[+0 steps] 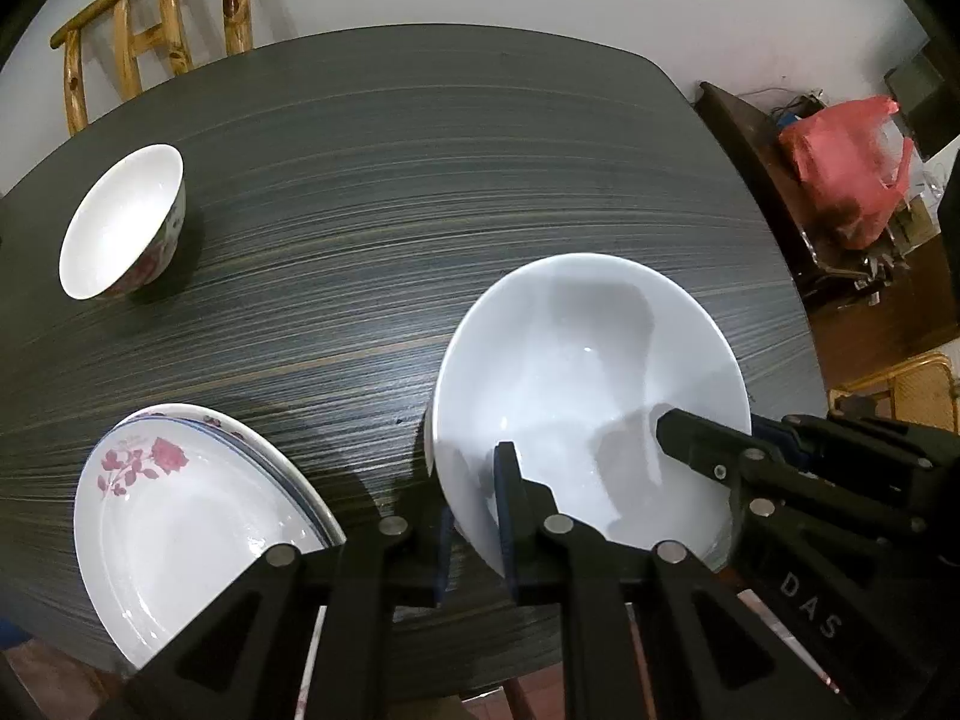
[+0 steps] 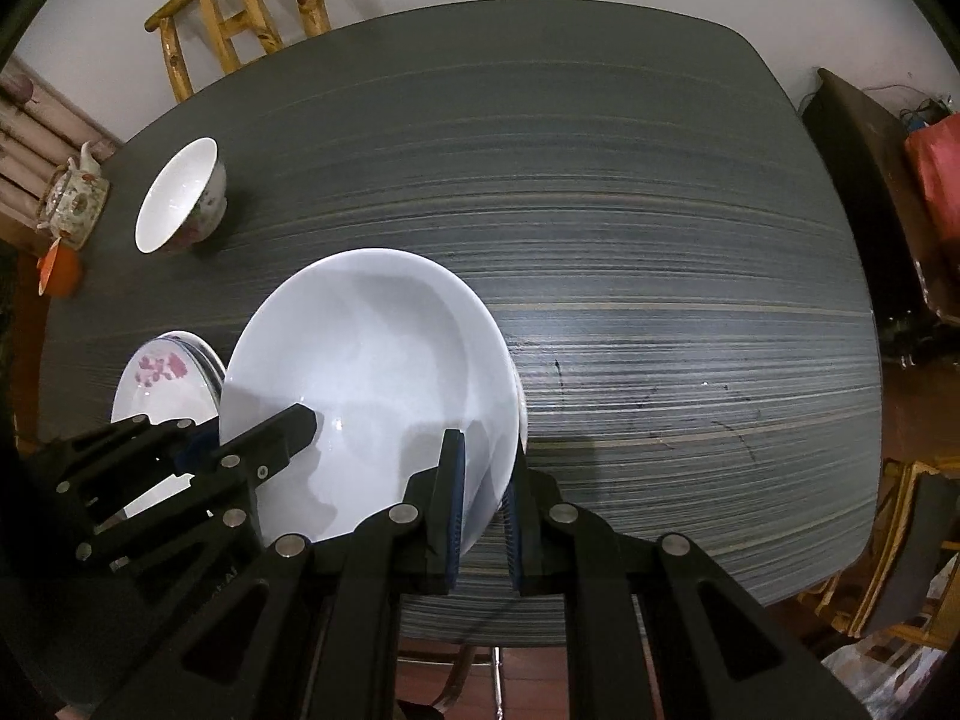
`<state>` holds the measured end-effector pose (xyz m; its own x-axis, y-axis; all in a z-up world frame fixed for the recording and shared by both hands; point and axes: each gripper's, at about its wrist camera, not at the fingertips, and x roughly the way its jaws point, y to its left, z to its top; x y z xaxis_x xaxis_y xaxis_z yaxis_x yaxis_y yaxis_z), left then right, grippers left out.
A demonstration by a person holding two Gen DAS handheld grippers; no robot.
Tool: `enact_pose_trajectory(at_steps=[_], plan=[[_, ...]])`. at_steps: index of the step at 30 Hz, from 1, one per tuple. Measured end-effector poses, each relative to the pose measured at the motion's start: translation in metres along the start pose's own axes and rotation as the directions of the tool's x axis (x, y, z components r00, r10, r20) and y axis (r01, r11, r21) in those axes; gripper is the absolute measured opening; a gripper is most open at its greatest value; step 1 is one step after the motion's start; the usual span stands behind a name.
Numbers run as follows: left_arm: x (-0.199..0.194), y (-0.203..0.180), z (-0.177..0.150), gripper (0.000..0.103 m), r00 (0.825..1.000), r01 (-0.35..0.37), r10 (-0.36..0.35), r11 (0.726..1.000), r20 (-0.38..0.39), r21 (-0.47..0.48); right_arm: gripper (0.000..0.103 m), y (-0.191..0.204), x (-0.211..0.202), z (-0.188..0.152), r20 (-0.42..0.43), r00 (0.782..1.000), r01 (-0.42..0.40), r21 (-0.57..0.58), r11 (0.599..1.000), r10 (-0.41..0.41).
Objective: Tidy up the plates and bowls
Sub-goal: 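Bring the two held bowls together and nest one inside the other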
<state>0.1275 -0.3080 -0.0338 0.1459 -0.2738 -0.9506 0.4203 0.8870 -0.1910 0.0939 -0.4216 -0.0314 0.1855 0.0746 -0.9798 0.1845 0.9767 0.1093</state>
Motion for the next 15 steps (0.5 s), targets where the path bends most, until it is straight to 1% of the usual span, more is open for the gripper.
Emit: enact_pose_trajectory(at_steps=[6,12,15], plan=[[0.007,-0.011,-0.001,0.013,0.999,-0.036,0.035,0.999,0.01,0.02,0.012,-0.004,0.006,-0.004,-0.002,1.0,-0.007,0.02,1.0,0.007],[0.018,-0.018,0.0,0.013,0.999,-0.045,0.045,0.999,-0.005,0.021,0.012,-0.012,0.011,-0.007,-0.008,1.0,-0.021,0.033,0.999,0.021],[0.021,-0.023,0.002,0.013,0.999,-0.055,0.055,0.998,0.001,0.026,0.012,-0.013,0.014,-0.006,-0.007,1.0,-0.025,0.034,0.999,0.025]])
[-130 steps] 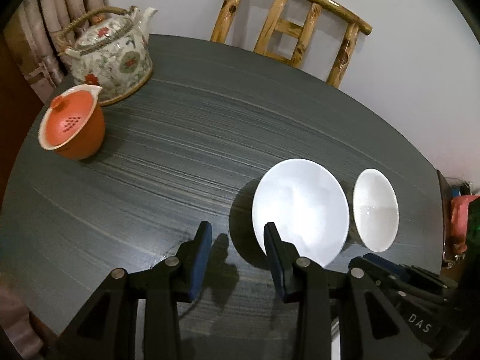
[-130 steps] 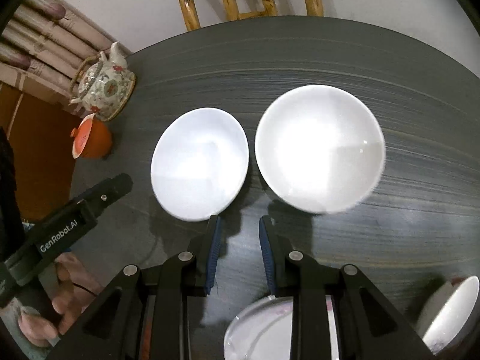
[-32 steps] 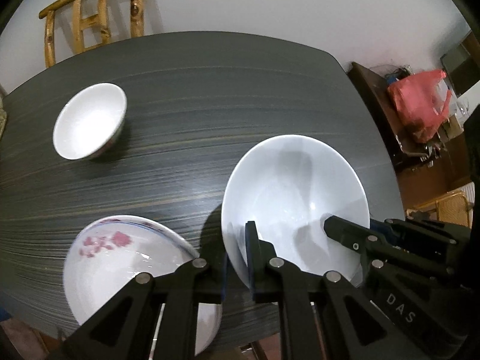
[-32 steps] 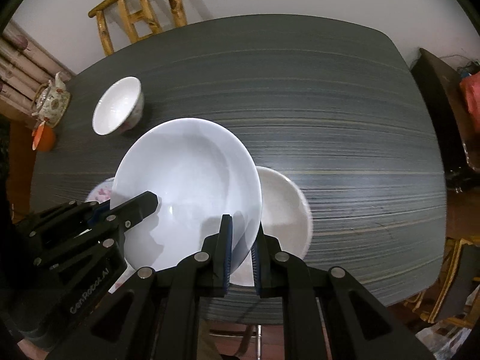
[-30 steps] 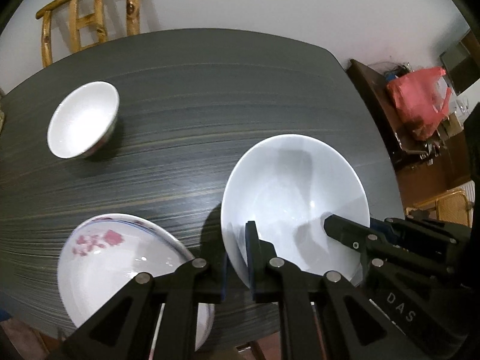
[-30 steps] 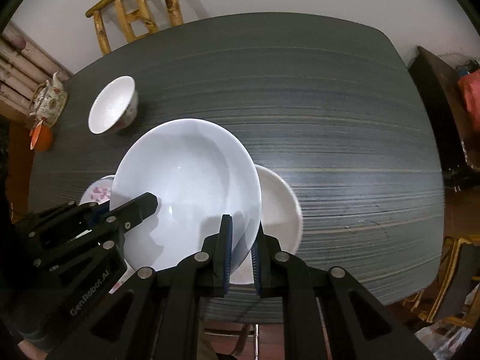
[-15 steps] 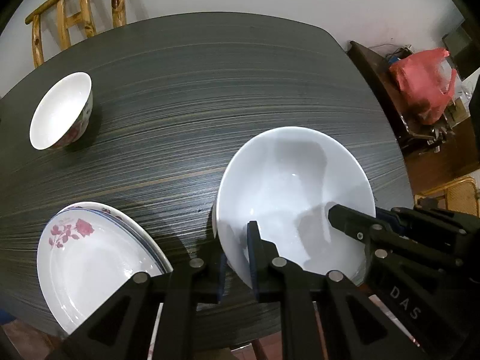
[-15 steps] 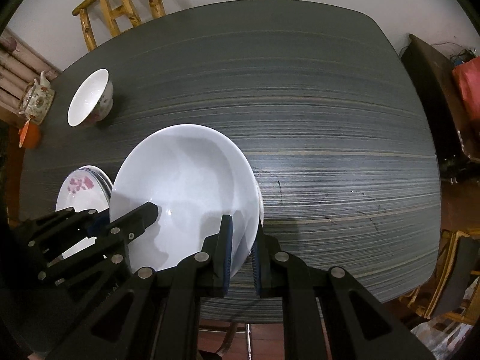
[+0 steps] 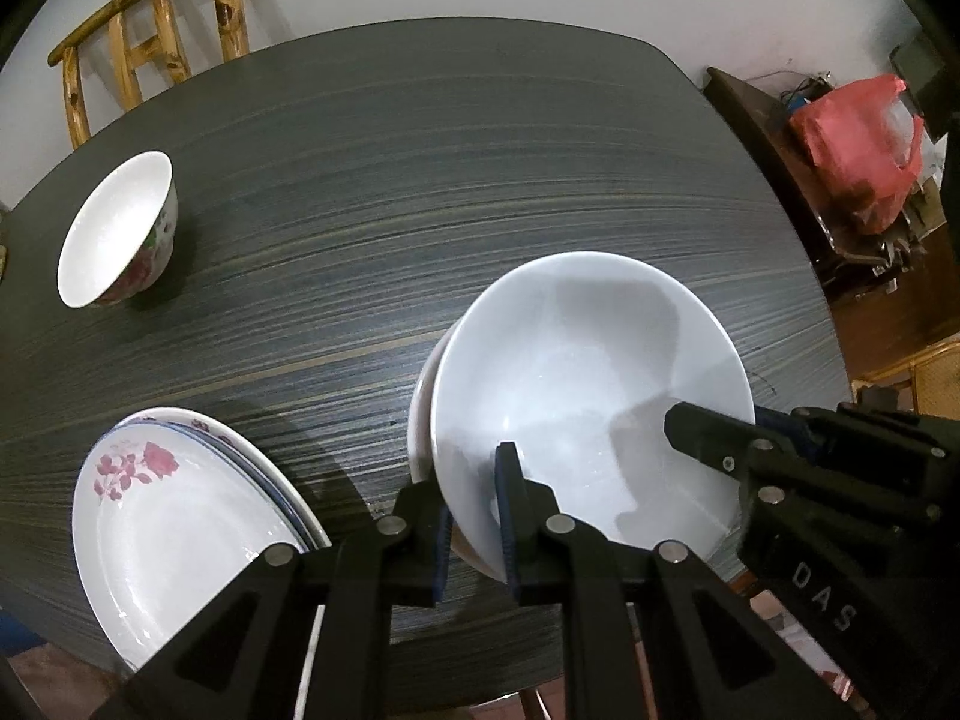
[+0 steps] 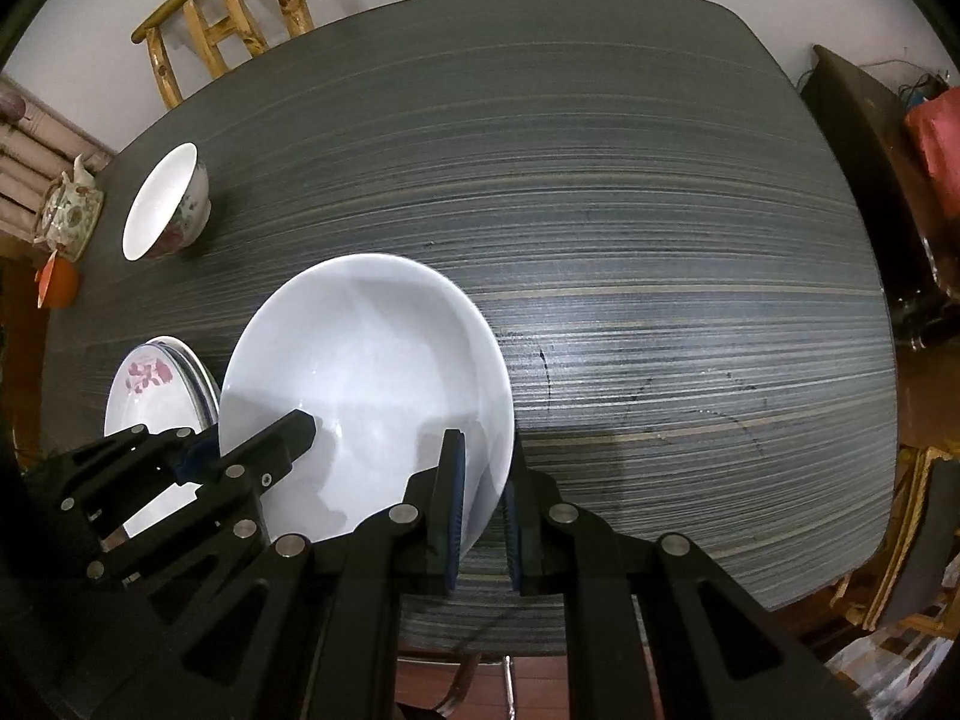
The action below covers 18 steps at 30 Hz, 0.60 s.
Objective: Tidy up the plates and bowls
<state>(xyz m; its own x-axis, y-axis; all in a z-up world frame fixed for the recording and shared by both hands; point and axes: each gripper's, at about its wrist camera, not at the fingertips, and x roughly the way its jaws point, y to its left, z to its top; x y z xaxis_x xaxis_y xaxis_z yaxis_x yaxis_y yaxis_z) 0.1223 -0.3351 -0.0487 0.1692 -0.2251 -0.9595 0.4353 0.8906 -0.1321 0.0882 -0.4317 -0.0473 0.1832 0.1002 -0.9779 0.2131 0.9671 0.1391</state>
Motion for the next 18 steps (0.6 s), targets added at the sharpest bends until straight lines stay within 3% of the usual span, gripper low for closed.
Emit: enact_pose_trajectory(at_steps=[18], plan=[[-0.0019,-0.0046,0.003,0.016,0.999,-0.024,0.026,0.999,-0.029,0.037,0.013,-0.0089,-0.0005,-0.0029,-0.004,1.0,-0.013,0.02,1.0,0.013]])
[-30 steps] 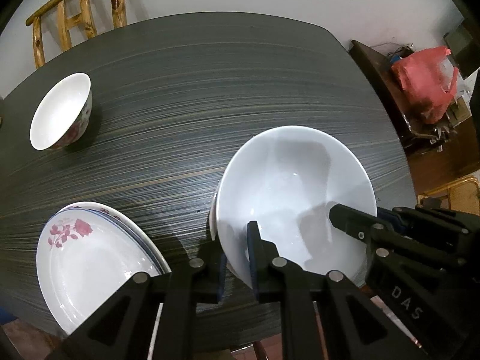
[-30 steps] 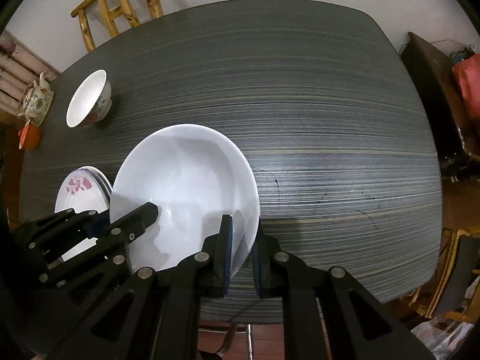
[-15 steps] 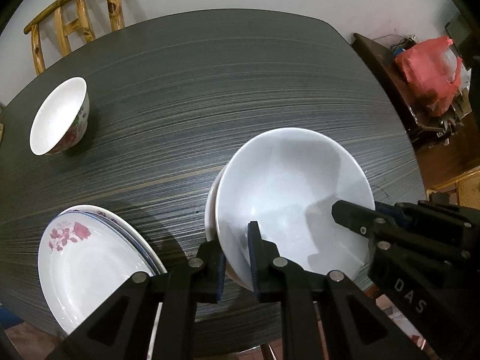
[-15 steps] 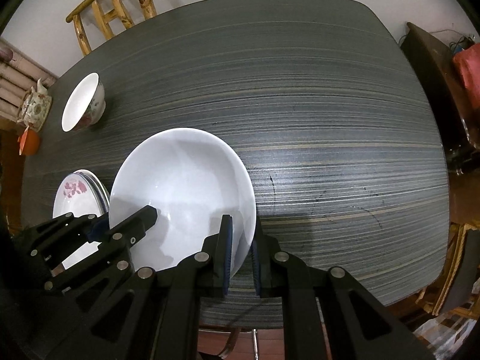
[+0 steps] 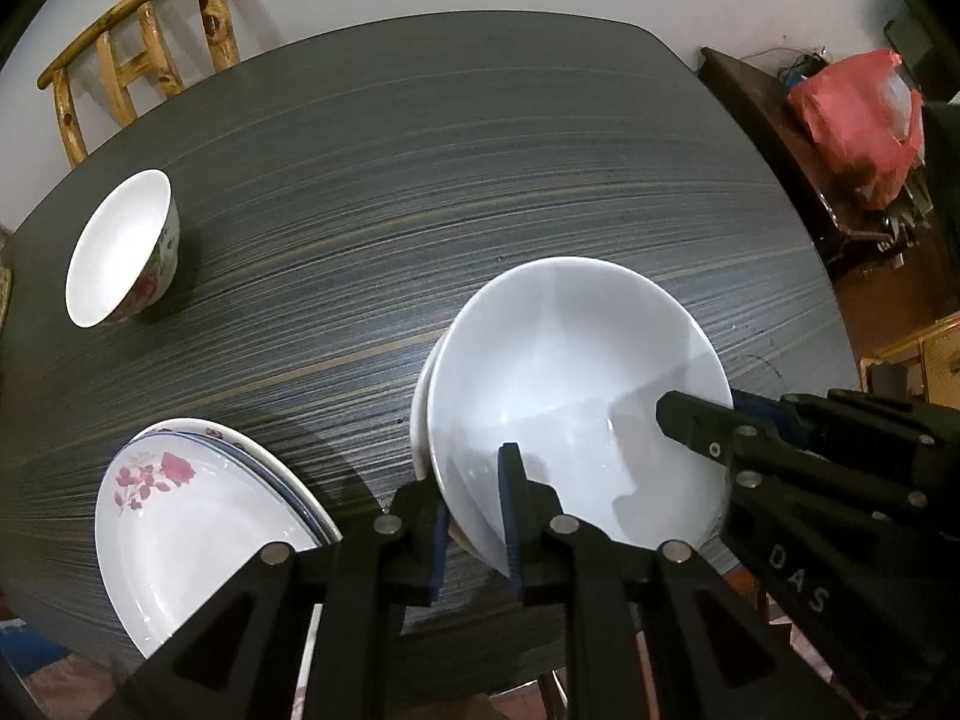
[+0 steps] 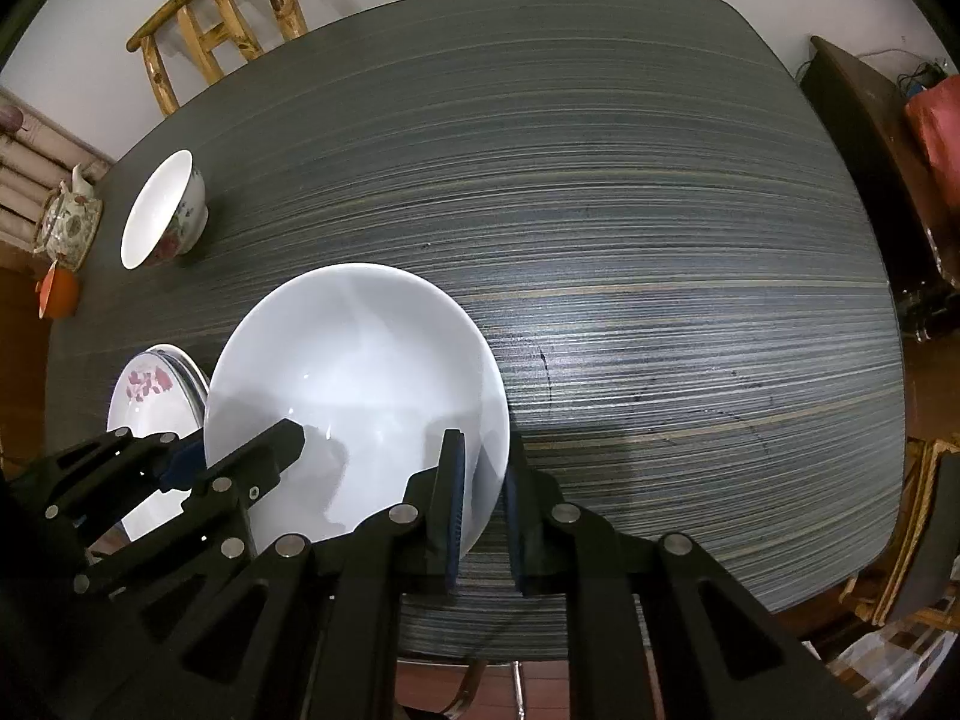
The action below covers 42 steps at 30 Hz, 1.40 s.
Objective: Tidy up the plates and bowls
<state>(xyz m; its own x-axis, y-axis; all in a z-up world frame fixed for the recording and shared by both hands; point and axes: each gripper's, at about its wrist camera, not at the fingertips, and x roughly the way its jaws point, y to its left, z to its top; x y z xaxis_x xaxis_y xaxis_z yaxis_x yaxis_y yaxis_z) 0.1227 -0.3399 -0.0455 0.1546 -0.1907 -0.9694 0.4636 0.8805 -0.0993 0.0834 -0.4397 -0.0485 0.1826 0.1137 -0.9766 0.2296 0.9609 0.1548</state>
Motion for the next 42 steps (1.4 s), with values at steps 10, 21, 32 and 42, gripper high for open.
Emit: enact_pose_trajectory(at_steps=[10,21,32,42], plan=[[-0.014,0.004,0.004,0.051,0.999,-0.022,0.021,1.0,0.042,0.012,0.013,0.0,-0.001,0.001,0.0,1.0,-0.006,0.005,1.0,0.006],[-0.02,0.022,0.0,0.051,0.998,-0.028,0.027,0.999,0.064,0.016,0.013,0.001,-0.001,0.003,-0.001,1.0,-0.003,0.009,1.0,0.003],[-0.033,0.052,-0.002,0.051,0.995,-0.038,0.04,0.999,0.094,-0.022,0.013,0.011,-0.015,0.005,0.027,1.0,0.015,-0.001,1.0,-0.015],[-0.048,0.101,-0.005,0.051,0.992,-0.038,0.05,0.994,0.119,-0.098,0.013,0.034,-0.025,0.01,0.038,0.999,0.024,-0.034,0.999,-0.023]])
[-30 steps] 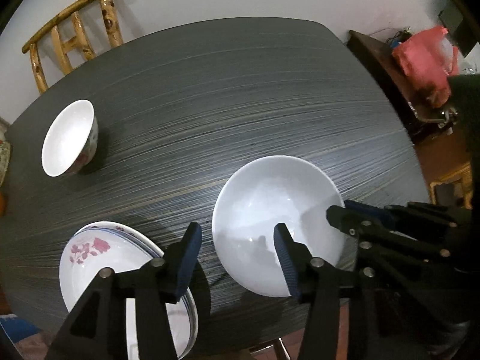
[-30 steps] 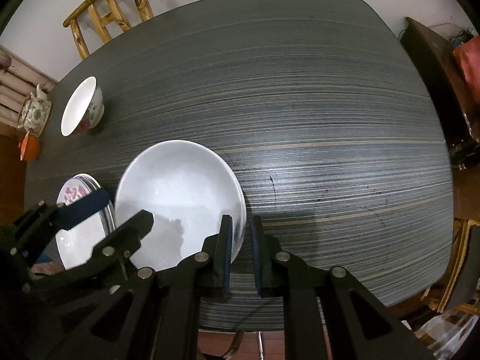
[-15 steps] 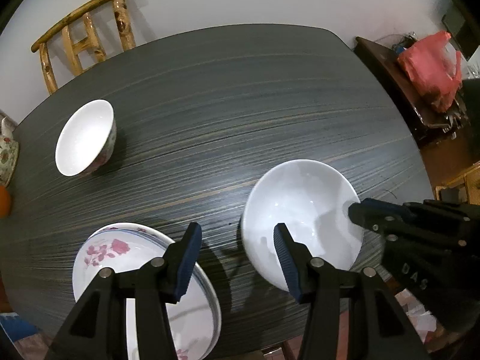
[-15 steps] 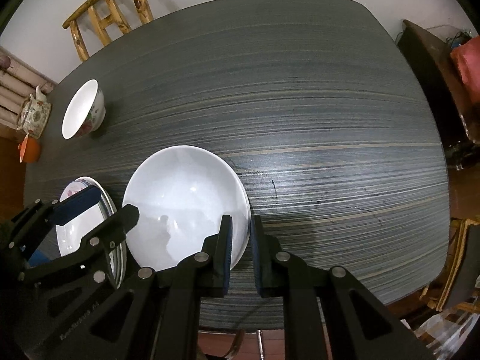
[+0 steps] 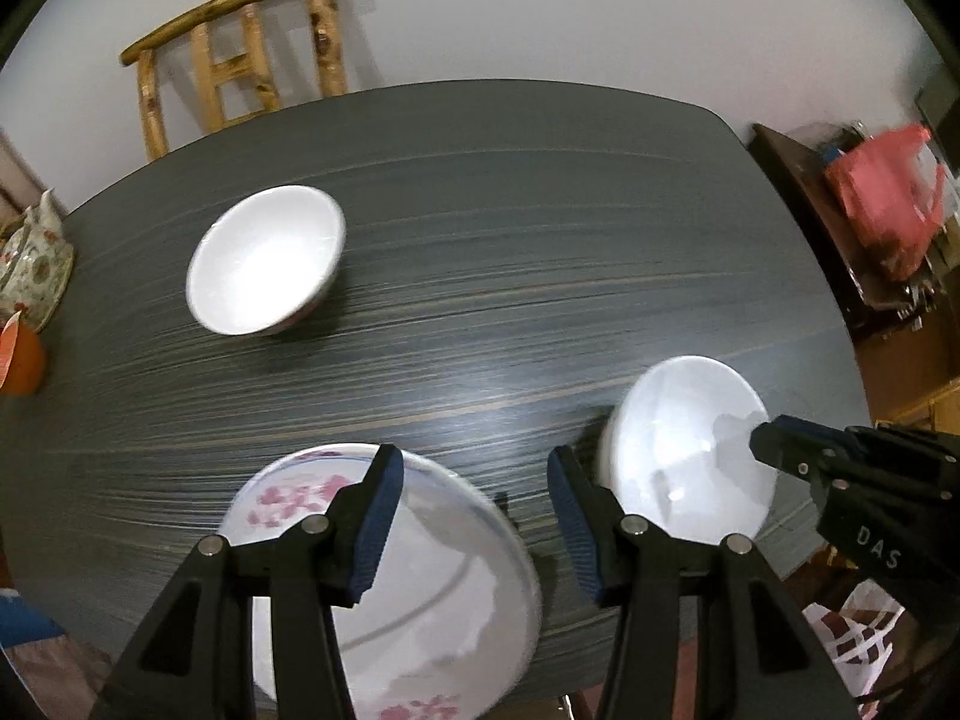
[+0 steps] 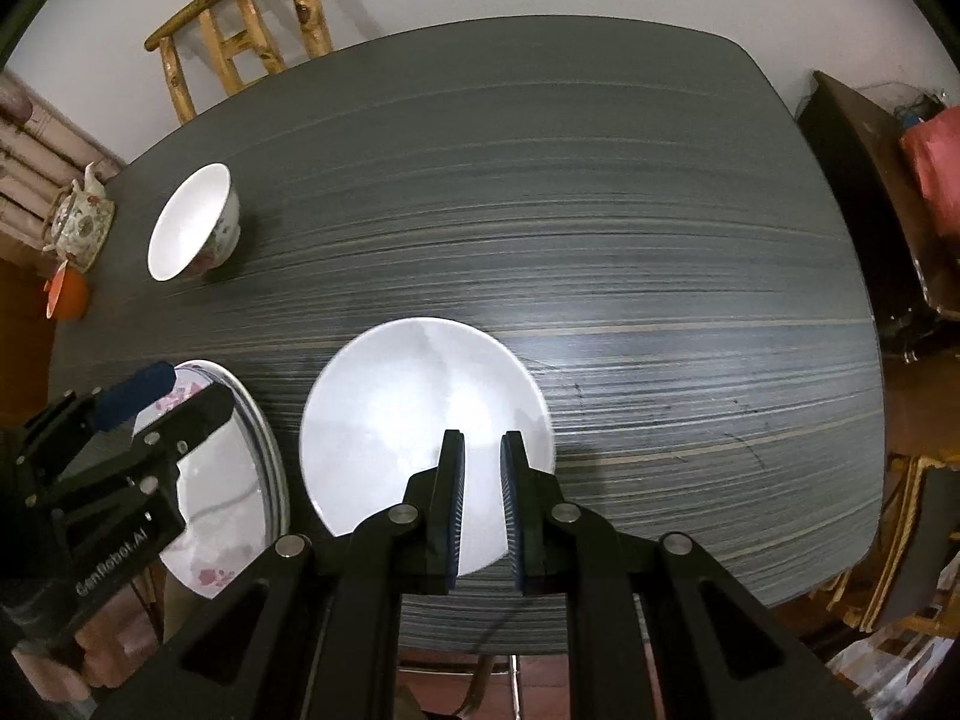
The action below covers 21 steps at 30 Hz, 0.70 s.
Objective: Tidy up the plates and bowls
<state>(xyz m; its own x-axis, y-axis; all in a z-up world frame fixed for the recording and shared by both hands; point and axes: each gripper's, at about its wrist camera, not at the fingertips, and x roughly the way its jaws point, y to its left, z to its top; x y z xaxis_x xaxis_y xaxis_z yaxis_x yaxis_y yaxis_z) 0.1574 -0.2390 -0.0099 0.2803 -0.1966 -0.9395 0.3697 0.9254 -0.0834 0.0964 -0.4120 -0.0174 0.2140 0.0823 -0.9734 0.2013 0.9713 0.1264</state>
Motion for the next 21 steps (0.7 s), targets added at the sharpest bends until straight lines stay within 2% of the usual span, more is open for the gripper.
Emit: enact_pose_trajectory(at_steps=[5,14,21], plan=[[-0.006,0.037,0.001,0.051,1.0,-0.021,0.021,0.999,0.011,-0.032,0.013,0.019,0.001,0.008,-0.001,1.0,-0.005,-0.027,1.0,0.005],[-0.014,0.116,0.006,0.051,0.998,-0.055,0.059,0.988,0.023,-0.144,0.013,0.069,0.013,0.027,-0.014,1.0,-0.026,-0.084,0.996,0.024],[-0.014,0.174,0.023,0.051,0.998,-0.034,0.043,0.974,0.035,-0.224,0.014,0.11,0.028,0.042,-0.029,0.998,-0.051,-0.117,0.992,0.048]])
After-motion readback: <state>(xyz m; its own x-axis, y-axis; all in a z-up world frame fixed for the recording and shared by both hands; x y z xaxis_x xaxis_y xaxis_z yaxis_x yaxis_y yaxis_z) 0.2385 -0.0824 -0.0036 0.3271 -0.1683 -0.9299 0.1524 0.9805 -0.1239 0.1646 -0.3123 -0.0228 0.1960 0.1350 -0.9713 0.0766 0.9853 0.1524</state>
